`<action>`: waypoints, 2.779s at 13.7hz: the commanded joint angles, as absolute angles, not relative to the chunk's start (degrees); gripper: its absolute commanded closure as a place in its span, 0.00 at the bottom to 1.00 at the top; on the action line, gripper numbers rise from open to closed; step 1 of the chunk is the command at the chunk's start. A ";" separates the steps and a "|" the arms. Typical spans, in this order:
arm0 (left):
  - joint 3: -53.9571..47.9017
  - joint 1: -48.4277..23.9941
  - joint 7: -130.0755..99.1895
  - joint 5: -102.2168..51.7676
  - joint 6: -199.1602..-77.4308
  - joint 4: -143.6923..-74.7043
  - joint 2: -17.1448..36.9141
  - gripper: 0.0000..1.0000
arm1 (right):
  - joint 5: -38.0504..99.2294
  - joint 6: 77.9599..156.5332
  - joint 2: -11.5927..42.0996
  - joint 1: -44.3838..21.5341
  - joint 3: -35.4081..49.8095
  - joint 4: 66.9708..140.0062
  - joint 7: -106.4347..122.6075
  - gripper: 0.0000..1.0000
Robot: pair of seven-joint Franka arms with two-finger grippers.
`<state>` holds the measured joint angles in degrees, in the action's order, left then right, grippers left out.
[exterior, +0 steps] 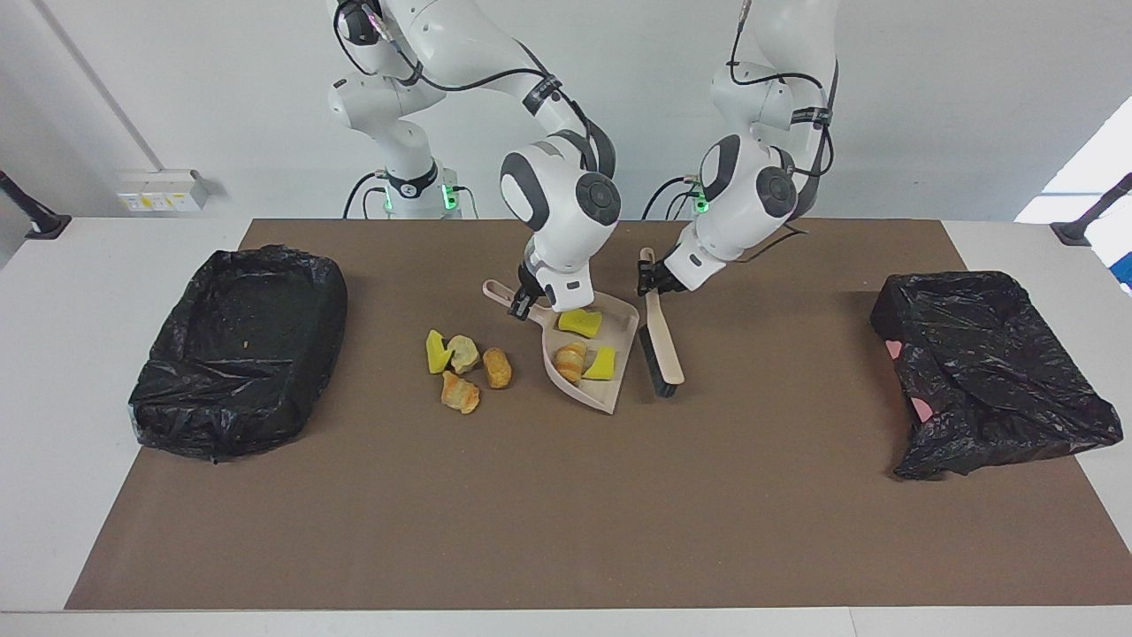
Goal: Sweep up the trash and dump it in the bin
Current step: 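Sweep the sponges and bread into the dustpan with the left gripper, then carry the loaded dustpan with the right gripper to the nearby bag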
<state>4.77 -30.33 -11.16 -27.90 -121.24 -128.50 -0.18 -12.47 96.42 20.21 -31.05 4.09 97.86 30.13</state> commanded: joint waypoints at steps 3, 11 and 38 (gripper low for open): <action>4.39 -29.00 -21.76 -17.78 -116.11 -128.49 -3.34 1.00 | -8.01 98.16 14.08 -25.77 4.75 98.44 27.85 1.00; 3.34 -44.18 -38.82 -13.36 -117.16 -132.53 -6.59 1.00 | -6.06 90.81 -1.83 -5.74 4.39 98.44 46.19 1.00; 3.87 -33.52 -25.25 -12.39 -112.53 -126.94 -4.83 0.00 | -59.12 112.67 -10.01 16.89 4.04 121.19 89.57 1.00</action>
<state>4.17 -37.78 -28.95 -13.89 -117.68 -130.60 -4.52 -54.61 110.81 -5.84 18.16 4.07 116.43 91.42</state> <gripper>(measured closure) 0.000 0.683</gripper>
